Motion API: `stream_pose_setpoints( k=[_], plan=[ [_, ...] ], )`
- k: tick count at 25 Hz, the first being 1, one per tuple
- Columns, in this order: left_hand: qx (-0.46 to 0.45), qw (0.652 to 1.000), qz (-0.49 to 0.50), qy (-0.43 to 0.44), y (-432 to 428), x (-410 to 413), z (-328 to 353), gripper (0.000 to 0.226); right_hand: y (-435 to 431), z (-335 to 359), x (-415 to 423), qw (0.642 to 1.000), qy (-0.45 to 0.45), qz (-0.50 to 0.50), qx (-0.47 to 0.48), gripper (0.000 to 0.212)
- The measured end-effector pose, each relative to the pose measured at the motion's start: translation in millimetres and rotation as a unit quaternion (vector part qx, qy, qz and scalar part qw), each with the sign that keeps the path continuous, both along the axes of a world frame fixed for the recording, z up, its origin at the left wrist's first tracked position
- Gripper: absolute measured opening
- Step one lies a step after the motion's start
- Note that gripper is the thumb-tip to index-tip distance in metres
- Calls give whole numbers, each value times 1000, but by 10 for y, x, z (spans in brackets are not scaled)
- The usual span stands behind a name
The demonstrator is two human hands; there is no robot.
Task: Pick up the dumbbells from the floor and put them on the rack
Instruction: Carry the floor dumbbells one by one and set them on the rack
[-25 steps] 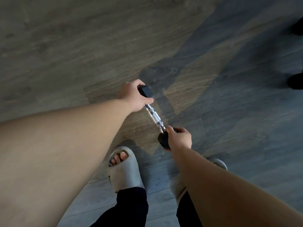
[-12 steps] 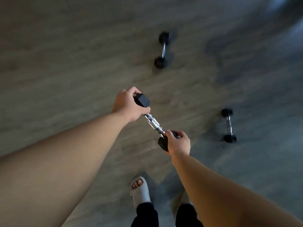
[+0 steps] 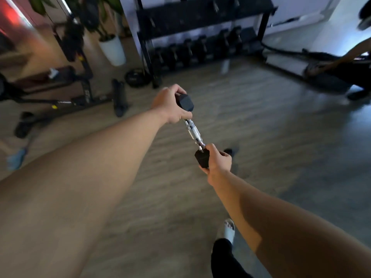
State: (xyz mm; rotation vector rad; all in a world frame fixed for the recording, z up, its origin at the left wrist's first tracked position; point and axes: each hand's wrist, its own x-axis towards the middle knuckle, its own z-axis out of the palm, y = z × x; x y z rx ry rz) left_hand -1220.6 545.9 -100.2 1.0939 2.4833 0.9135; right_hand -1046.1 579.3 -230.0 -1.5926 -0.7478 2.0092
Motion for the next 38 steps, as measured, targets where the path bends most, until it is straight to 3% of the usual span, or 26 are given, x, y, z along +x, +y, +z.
stream_pose_setpoints(
  k=[5,9,15,17,22,28,33,38],
  plan=[
    [3,997,-23,72,638,-927,614,66,771,440,-1123,998,48,1,-29,42],
    [-1,996,-17,90,1163,-1749,881,78,1352,613,-2074,997,71,5,-38,46],
    [-44,991,-24,128,1834,-3130,1122,84,2026,772,-3421,996,81,3,-27,6],
    [-46,989,-39,137,2113,-3663,1106,83,2277,748,-3969,997,79,-9,-24,8],
    [-50,984,-79,150,2857,-5165,1154,80,2975,715,-5469,995,83,-46,-2,33],
    [-63,981,-106,148,3838,-6623,1174,76,3905,780,-6889,995,66,-78,-9,32],
    [-77,985,-58,141,4812,-7746,995,87,4928,656,-8034,995,60,-78,2,38],
    [-99,987,-25,124,5633,-8810,945,82,5802,630,-9112,996,46,-74,26,43]
  ],
)
